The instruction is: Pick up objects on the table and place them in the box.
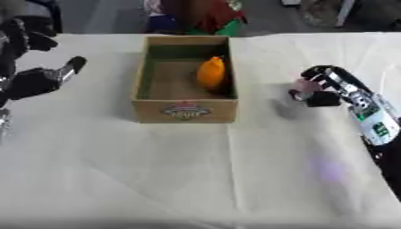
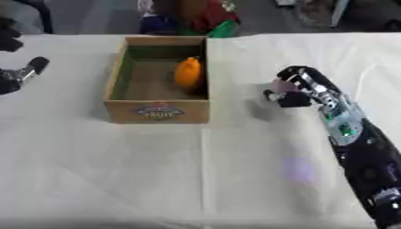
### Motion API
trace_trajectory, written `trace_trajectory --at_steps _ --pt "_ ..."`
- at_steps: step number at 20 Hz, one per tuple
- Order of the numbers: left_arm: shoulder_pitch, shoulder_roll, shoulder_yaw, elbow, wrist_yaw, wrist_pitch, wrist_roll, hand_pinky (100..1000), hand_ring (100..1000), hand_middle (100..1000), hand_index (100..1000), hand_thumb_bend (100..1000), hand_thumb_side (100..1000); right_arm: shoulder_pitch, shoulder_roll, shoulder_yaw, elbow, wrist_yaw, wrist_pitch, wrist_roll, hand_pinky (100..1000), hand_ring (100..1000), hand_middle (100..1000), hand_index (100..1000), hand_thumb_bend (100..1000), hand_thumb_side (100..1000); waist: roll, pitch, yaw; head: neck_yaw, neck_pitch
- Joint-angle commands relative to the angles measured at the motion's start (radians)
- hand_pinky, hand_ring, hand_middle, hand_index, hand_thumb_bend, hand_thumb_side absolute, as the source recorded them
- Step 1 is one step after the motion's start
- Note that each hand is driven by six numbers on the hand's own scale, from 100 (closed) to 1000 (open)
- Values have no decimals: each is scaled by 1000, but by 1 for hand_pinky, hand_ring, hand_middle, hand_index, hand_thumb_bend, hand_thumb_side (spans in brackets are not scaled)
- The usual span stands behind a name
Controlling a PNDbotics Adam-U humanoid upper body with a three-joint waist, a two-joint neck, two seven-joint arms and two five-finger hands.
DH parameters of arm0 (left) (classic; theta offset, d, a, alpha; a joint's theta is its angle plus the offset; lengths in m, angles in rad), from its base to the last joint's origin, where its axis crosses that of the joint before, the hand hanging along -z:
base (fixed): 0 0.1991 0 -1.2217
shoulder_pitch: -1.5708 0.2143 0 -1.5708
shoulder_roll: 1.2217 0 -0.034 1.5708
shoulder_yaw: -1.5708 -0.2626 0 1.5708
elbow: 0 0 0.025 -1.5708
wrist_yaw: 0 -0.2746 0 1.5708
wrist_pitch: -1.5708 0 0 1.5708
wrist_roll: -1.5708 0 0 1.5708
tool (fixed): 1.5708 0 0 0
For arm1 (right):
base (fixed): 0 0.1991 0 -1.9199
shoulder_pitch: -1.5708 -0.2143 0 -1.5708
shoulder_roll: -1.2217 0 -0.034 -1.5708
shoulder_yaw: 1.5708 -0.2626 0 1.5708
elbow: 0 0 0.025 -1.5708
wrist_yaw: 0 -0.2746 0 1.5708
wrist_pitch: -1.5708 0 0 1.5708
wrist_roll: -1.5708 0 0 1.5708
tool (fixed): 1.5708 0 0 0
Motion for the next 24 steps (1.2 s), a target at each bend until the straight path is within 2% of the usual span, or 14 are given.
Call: trace_trajectory --at_steps 1,4,7,8,9,10,15,20,21,22,23,24 --pt "-6 42 20 -22 49 3 4 707 634 601 766 558 100 -24 -29 1 -28 60 8 -38 596 622 630 727 291 459 2 -16 1 -4 5" --pt "-2 45 23 -22 62 3 5 706 634 601 766 553 100 -26 -27 -8 -46 114 5 -91 543 566 587 682 225 452 3 -16 1 -5 5" --pt "-1 45 23 -23 64 4 4 706 634 601 766 552 100 -28 -24 1 -40 167 -11 -127 623 673 635 738 329 524 2 -17 3 -6 5" --pt "0 45 23 -23 64 4 4 706 634 601 766 551 100 -29 -23 5 -33 185 -19 -125 666 740 712 800 397 570 1 -17 3 -6 5" --pt "0 44 23 -23 64 4 4 706 634 601 766 550 100 -30 -23 7 -26 200 -26 -116 674 752 735 820 414 576 1 -18 4 -6 5" --pt "0 44 22 -23 64 4 3 706 634 601 766 549 100 -30 -23 10 -17 217 -35 -105 706 798 799 879 457 606 0 -18 4 -7 5" --pt "1 43 22 -23 63 5 0 706 634 601 766 547 100 -30 -26 -1 13 303 -54 -29 725 817 830 893 454 642 -3 -17 5 -6 5" --pt "5 41 22 -22 62 6 -1 706 634 601 766 545 100 -24 -20 -35 34 400 -32 -28 708 800 819 878 457 660 -4 -17 4 -6 5" --pt "6 41 23 -21 62 6 -1 706 634 601 766 544 100 -24 -17 -44 42 419 -26 -35 688 784 808 866 430 648 -4 -17 4 -6 5" --pt "7 40 23 -21 62 6 -1 706 634 601 766 540 100 -23 -14 -53 50 436 -21 -44 664 766 793 849 365 620 -4 -17 4 -5 5" --pt "7 40 23 -21 62 6 -1 706 634 601 766 541 100 -23 -11 -63 58 454 -17 -57 655 760 790 846 347 611 -4 -17 4 -5 5" --pt "8 40 23 -21 62 7 -1 705 634 601 766 539 100 -23 -7 -72 62 471 -14 -70 612 722 770 822 262 559 -3 -18 4 -4 5"
